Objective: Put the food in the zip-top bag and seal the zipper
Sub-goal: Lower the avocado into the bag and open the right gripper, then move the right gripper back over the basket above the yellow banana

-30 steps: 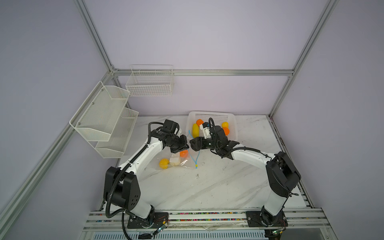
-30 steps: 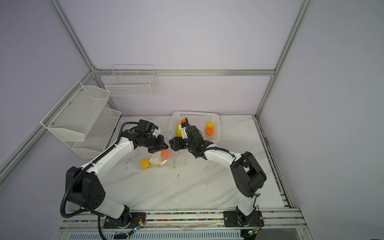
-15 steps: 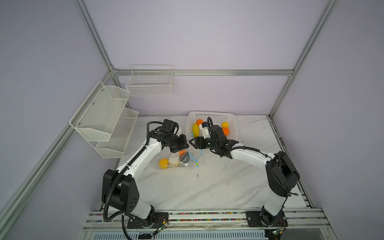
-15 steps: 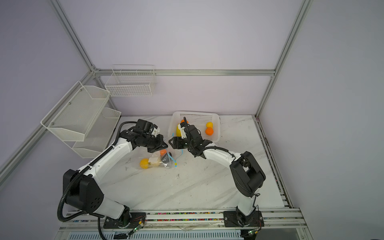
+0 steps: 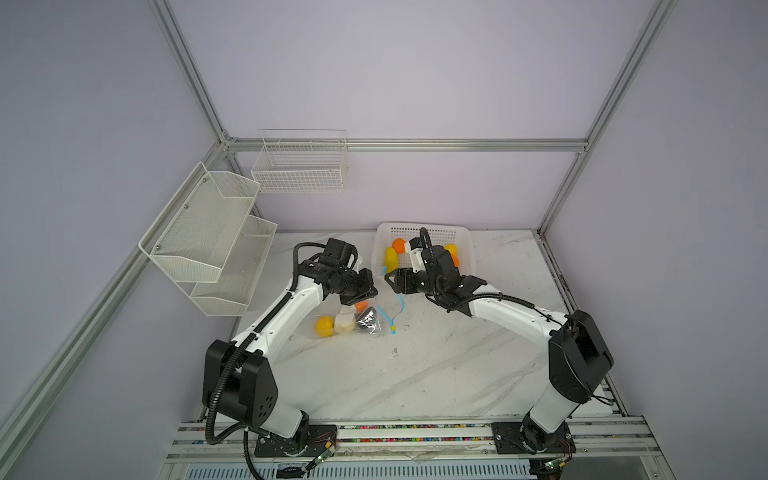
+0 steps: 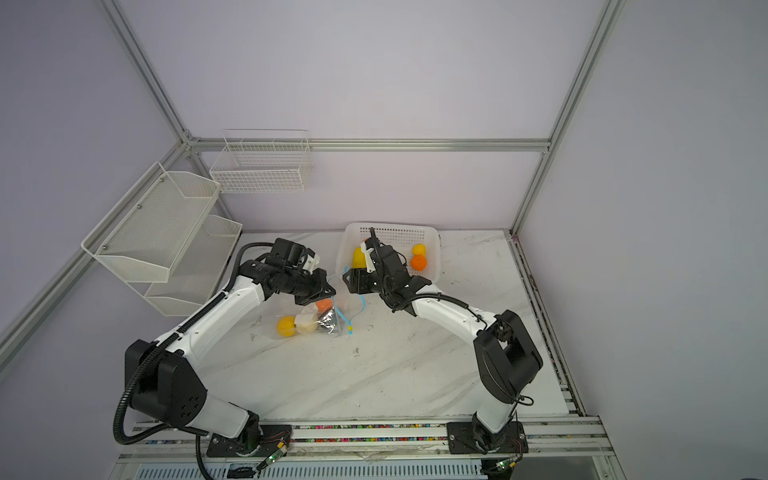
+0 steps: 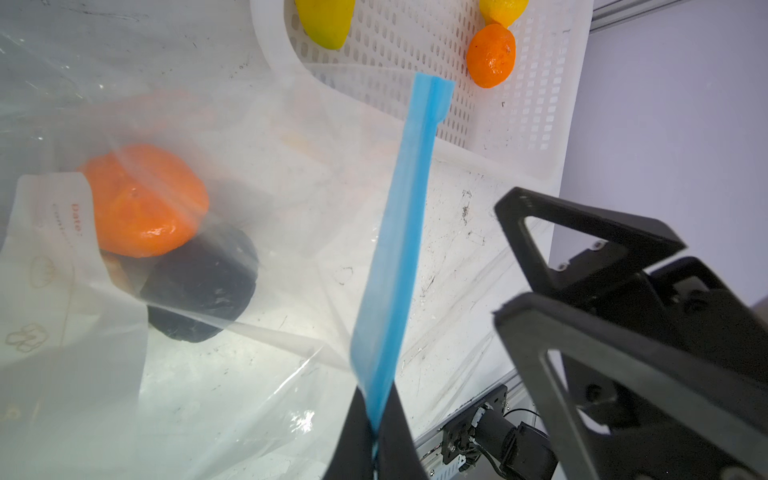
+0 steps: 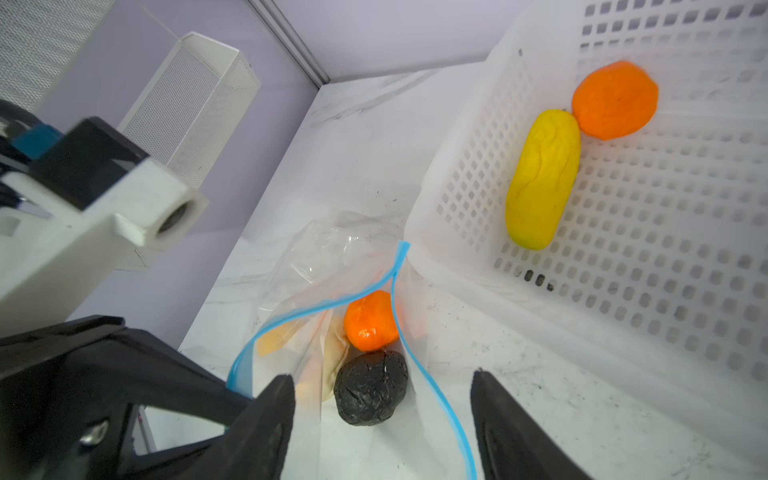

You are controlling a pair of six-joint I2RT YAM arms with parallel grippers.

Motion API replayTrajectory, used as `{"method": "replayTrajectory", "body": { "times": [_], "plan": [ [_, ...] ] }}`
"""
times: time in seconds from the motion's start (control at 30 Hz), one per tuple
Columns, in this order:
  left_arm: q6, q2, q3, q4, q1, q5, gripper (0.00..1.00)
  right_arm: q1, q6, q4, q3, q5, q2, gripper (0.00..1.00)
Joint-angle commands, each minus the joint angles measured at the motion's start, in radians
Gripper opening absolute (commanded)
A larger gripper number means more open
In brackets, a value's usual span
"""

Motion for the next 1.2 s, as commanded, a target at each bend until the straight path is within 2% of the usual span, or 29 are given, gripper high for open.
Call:
{"method": "replayTrajectory", "body": {
  "times": [0.0, 0.2, 0.57, 0.7, 0.9, 1.17],
  "plan": [
    [0.022, -0.041, 0.009, 0.003, 0.002, -0.009, 0.0, -0.034, -0.06, -0.08, 0.032, 0.101, -0.026, 0.71],
    [0.024, -0.059, 0.003, -0.007, 0.01, -0.016, 0.0, -0.102, -0.097, -0.15, 0.155, 0.142, 0.104, 0.71],
    [0.04, -0.091, -0.001, -0.048, 0.034, -0.038, 0.0, -0.134, -0.163, -0.291, 0.458, 0.213, 0.422, 0.71],
    [0.04, -0.092, -0.007, -0.046, 0.036, -0.041, 0.0, -0.161, -0.154, -0.298, 0.396, 0.243, 0.392, 0.71],
    [0.056, -0.087, 0.013, -0.047, 0.041, -0.041, 0.0, -0.257, -0.175, -0.275, 0.267, 0.268, 0.29, 0.71],
    [0.063, -0.078, 0.02, -0.052, 0.041, -0.011, 0.0, -0.318, -0.185, -0.252, 0.184, 0.282, 0.274, 0.71]
  ]
}}
